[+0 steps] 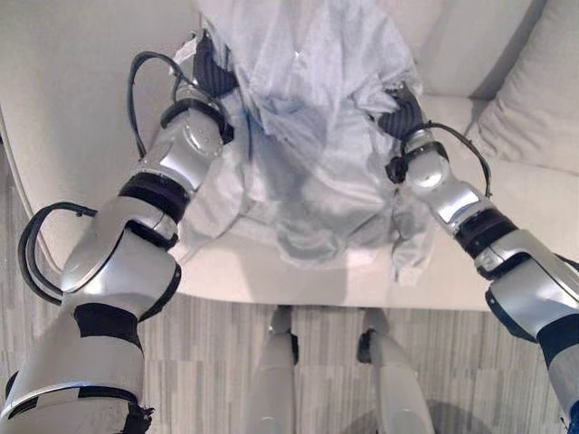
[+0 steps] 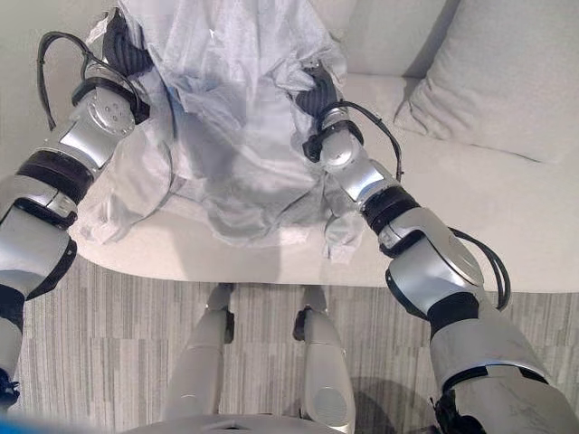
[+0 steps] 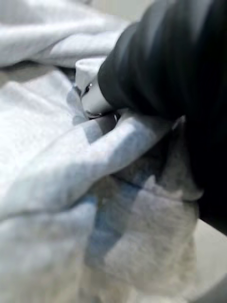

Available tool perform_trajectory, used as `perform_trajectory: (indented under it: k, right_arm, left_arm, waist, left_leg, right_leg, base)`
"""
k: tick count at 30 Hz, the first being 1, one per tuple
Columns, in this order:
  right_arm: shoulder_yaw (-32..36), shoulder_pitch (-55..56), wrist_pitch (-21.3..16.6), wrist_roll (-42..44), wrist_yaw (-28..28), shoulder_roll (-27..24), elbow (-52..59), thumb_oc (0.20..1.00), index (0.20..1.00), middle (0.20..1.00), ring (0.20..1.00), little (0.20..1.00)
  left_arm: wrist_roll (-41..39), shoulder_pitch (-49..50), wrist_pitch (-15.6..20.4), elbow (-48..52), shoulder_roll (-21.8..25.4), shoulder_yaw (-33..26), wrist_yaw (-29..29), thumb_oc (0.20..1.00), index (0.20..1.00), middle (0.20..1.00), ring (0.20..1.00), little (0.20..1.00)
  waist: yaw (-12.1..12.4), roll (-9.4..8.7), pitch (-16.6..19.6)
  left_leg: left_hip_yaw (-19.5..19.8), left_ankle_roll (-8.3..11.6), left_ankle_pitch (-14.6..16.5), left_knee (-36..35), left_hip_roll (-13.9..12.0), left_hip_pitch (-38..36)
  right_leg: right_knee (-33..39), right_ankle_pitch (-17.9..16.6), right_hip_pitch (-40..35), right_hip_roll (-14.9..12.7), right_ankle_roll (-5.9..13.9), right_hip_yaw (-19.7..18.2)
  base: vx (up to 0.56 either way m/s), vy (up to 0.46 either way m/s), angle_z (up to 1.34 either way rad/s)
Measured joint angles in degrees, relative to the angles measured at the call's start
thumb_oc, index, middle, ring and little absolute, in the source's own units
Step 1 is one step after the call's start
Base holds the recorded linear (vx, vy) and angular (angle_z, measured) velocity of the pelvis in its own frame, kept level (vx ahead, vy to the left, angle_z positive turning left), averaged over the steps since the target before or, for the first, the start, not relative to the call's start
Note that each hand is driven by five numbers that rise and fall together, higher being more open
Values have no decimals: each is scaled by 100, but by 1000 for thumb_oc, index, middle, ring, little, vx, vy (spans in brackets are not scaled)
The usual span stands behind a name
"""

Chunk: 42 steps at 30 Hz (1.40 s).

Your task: Hang the clothes on the sofa on the clothes rack.

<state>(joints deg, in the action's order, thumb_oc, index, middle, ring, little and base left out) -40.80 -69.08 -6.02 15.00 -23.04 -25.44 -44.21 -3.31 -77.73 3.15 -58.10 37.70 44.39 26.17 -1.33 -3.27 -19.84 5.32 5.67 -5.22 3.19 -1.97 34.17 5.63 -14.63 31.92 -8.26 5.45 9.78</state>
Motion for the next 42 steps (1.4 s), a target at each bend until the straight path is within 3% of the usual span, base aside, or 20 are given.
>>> perform_trajectory:
  k: [9, 15, 22, 31, 34, 36, 40, 42]
  right_arm:
    - [60, 15, -16, 7, -45, 319, 75, 200, 200, 200, 200, 200]
    - [409, 23, -49, 1, -296, 832, 295, 200, 200, 200, 200, 200]
    - [596, -176, -9, -1019, -939, 1051, 794, 200, 200, 200, 200, 200]
    - [786, -358, 60, -1744, -1261, 784, 1356, 200, 200, 200, 200, 200]
    - [906, -434, 78, -1785, -1290, 495, 1715, 200, 200, 200, 200, 200]
    - [1190, -250, 46, -1984, -1295, 429, 1999, 200, 200, 200, 200, 200]
    - [1290, -256, 27, -2186, -1244, 137, 2444, 200, 200, 200, 200, 200]
    - [1366, -166, 28, -2185, -1155, 72, 2436, 200, 200, 200, 200, 200]
  left_arm:
    - [196, -7, -71, -70, -105, 39, -42, 200, 200, 200, 200, 200]
    - [233, -207, -67, -108, -324, 74, -41, 200, 200, 200, 200, 200]
    - [477, -389, -118, 246, -889, -197, 410, 200, 200, 200, 200, 200]
    - [892, -518, -88, 1568, -814, -668, 988, 200, 200, 200, 200, 200]
    - [1090, -644, -50, 2340, -507, -862, 1101, 200, 200, 200, 200, 200]
    - [1120, -566, 60, 2610, -475, -1284, 1219, 200, 200, 200, 200, 200]
    - [1234, -569, 168, 3142, -164, -1687, 1228, 200, 200, 200, 200, 200]
    - [1350, -451, 175, 3150, -50, -1704, 1233, 200, 200, 200, 200, 200]
  waist:
    - [-8, 0, -1]
    - [-9, 3, 1]
    - [23, 26, 2]
    - [134, 99, -15]
    - [148, 189, -12]
    - [161, 306, 473]
    - [210, 345, 561]
    - [257, 335, 848]
  left_leg:
    - [-51, -1, -1, -6, -5, -269]
    - [-57, -5, -4, -19, 2, -550]
    - [-74, -72, -52, -13, 85, -558]
    - [-112, -136, -103, -338, 129, -1256]
    - [-115, -141, -104, -523, 116, -1894]
    - [-82, -110, 0, -633, 115, -2067]
    - [-95, -103, -22, -699, 53, -2389]
    - [-107, -54, 20, -721, 15, -2408]
  right_leg:
    - [0, -19, -230, -5, -3, -54]
    - [0, -21, -514, -14, -2, -68]
    - [0, -71, -529, -140, 41, -89]
    - [1, -38, -1068, -208, 84, -83]
    - [1, 52, -1630, -249, 113, -37]
    - [3, 220, -1785, -265, 176, -15]
    - [3, 265, -2060, -195, 147, 1]
    - [4, 320, -2059, -161, 141, -12]
  base:
    - [7, 1, -2]
    - [0, 0, 0]
    - [54, 15, 2]
    - [99, 11, 1]
    - [125, 1, 2]
    - [159, -25, 6]
    - [63, -20, -2]
    - [46, -69, -6]
